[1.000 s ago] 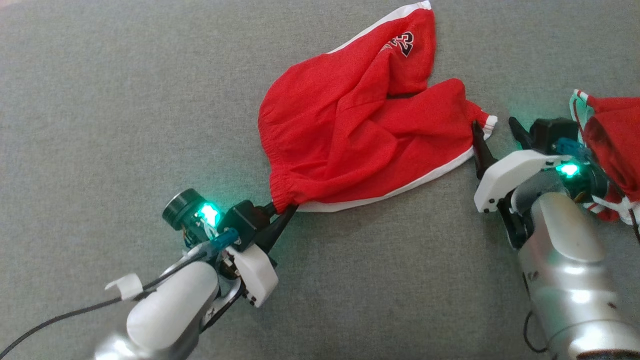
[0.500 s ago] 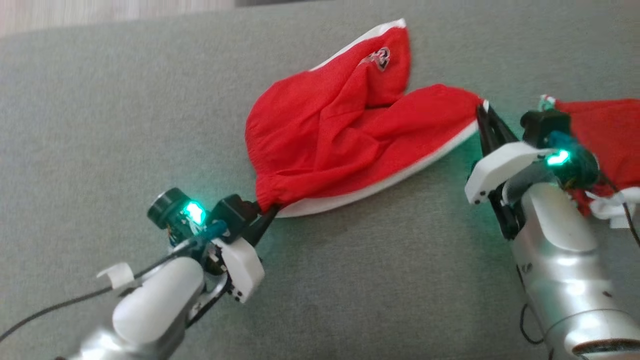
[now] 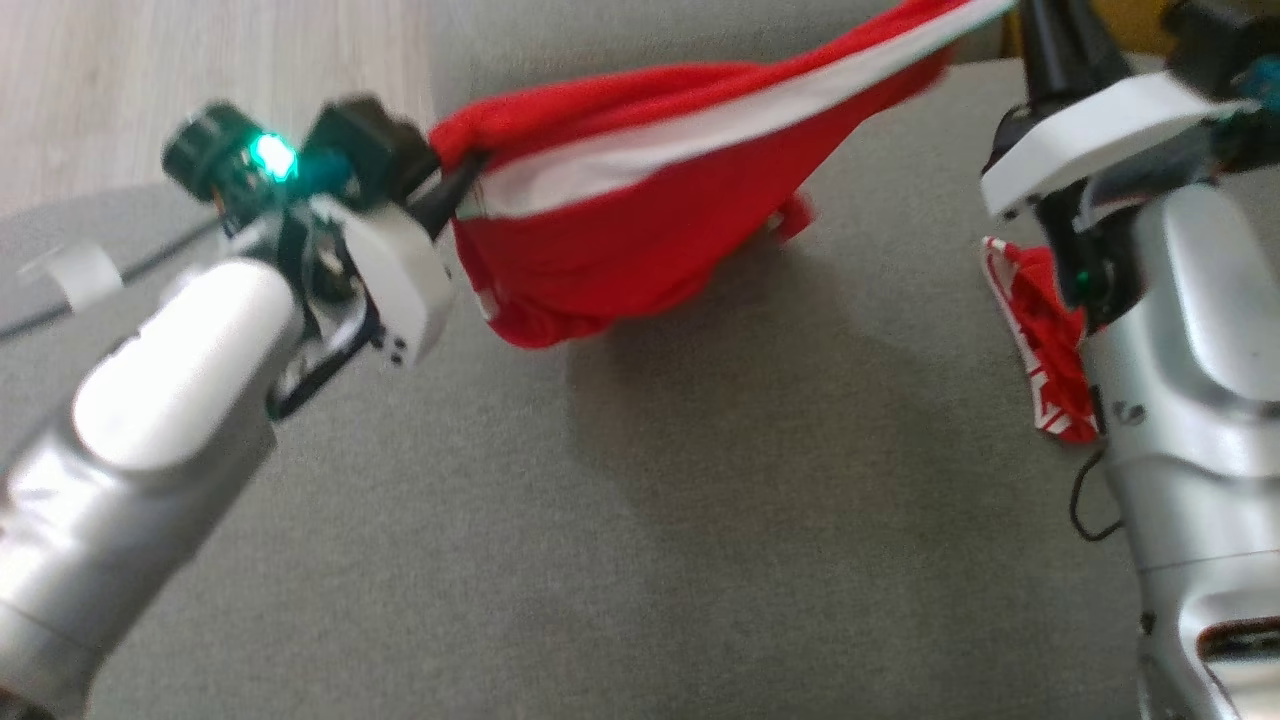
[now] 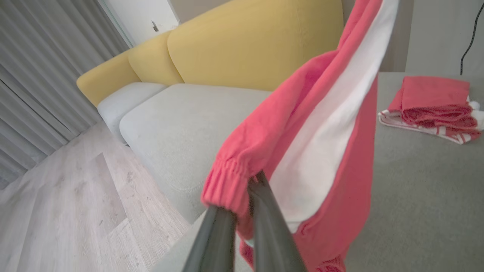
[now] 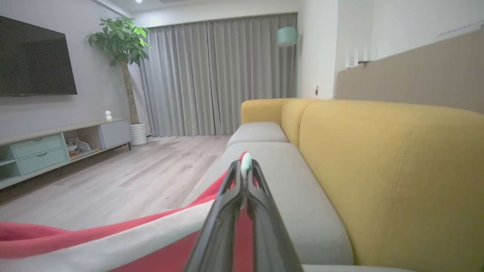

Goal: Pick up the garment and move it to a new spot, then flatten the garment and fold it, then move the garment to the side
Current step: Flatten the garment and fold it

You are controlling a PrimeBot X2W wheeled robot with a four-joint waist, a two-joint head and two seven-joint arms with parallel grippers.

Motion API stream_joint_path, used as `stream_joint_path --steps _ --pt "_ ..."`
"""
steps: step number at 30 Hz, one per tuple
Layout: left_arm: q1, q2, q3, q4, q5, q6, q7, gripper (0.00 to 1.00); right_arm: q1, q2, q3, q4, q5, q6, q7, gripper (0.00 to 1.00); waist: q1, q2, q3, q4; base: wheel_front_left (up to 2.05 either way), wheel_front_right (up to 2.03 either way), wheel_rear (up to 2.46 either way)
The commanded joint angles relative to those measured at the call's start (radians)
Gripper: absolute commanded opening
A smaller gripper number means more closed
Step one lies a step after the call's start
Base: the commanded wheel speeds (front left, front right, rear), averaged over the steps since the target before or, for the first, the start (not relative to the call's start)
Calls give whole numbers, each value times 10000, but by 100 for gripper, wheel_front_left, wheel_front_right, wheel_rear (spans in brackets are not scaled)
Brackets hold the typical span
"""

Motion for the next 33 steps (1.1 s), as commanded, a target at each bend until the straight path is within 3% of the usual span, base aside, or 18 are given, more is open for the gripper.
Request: stream_joint_path --steps 1,11,20,25,33 --pt "-873 441 296 -199 -260 19 99 0 -499 -14 81 -621 38 -7 125 0 1 0 -322 -118 0 0 0" --pt "-1531 940 -150 -713 -2038 15 442 0 569 111 -182 -2563 -291 -7 968 0 1 0 -899 -201 0 0 0" --pt "-1383 1293 -88 -1278 -2838 35 789 0 1090 2 -426 -3711 -445 -7 1707 0 1 0 -293 -42 0 0 0" --pt "-1871 1285 116 -1007 -3076 61 1096 0 438 15 -506 -3555 -442 -7 1899 0 1 0 626 0 0 0 0" --pt "-3830 939 323 124 -2634 37 1013 0 -2180 59 -651 -1846 -737 -7 1402 0 1 0 2556 -18 0 0 0"
